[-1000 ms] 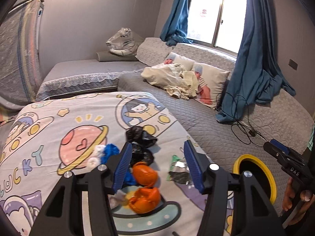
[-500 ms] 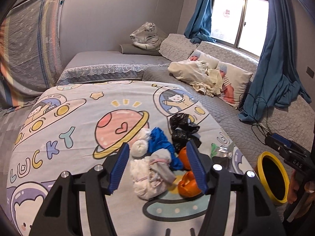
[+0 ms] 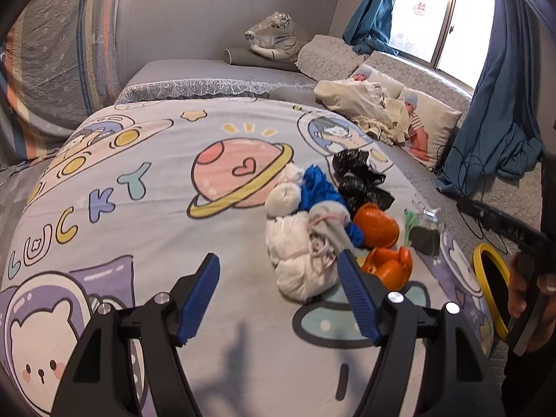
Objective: Collect trash
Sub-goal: 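Move both tools back over the trash pile on the bed, then grasp the white tissue bundle with the left tool while the right tool grasps the foil packet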
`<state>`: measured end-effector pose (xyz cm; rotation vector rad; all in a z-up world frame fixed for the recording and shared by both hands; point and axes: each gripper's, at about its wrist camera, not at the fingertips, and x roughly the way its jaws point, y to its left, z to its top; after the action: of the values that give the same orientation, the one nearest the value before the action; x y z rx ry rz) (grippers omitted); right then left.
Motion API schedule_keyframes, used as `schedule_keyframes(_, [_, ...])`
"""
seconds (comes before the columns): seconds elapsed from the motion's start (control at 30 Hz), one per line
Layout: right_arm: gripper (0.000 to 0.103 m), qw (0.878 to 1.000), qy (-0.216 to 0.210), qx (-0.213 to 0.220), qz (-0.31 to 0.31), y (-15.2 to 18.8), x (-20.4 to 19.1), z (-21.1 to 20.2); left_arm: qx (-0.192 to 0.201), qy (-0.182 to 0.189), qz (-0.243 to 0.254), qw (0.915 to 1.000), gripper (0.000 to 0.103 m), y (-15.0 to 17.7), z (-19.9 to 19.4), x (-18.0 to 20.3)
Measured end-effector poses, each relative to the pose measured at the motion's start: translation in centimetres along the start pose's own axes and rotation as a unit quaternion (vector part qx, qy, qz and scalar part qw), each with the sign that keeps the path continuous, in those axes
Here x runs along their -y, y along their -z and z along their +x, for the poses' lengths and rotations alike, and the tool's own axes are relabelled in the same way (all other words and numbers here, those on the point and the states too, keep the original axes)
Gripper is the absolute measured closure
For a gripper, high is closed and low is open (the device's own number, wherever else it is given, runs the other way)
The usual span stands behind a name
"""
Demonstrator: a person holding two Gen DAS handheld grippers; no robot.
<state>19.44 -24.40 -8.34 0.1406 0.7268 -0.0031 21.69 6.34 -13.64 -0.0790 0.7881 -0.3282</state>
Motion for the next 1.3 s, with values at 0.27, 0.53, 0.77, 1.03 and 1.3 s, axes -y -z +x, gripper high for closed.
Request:
schedule_keyframes(0.27, [0.037,1.000,0.003,-0.018,0.009,-0.2,1.0,2.1,-0.031,0.007,0.009,0.9995,0.036,1.2,1.7,0.7])
schedule_keyframes(0.53, [0.035,0.999,-0.006,-0.029,0.019,-0.3,1.5,3.4,-0.041,0.013,0.015,0.9990,0.036,0.8,3.0,1.2])
schedule_keyframes(0.77, [0.035,0.999,-0.005,-0.031,0.023,-0.6,1.7,4.1,-0.032,0.000,-0.001,0.9995,0.036,-1.4,3.6,-0.3])
schedule_keyframes(1.03, [0.035,0.999,-0.008,-0.044,0.025,-0.7,1.8,5.4,-0.034,-0.016,0.009,0.9992,0.036,-5.8,7.1,-1.4])
schedule_keyframes(1.3, [0.036,0.998,-0.014,-0.054,0.021,-0.8,1.7,6.4,-0.059,0.007,0.052,0.9969,0.038,-7.9,10.3,0.3])
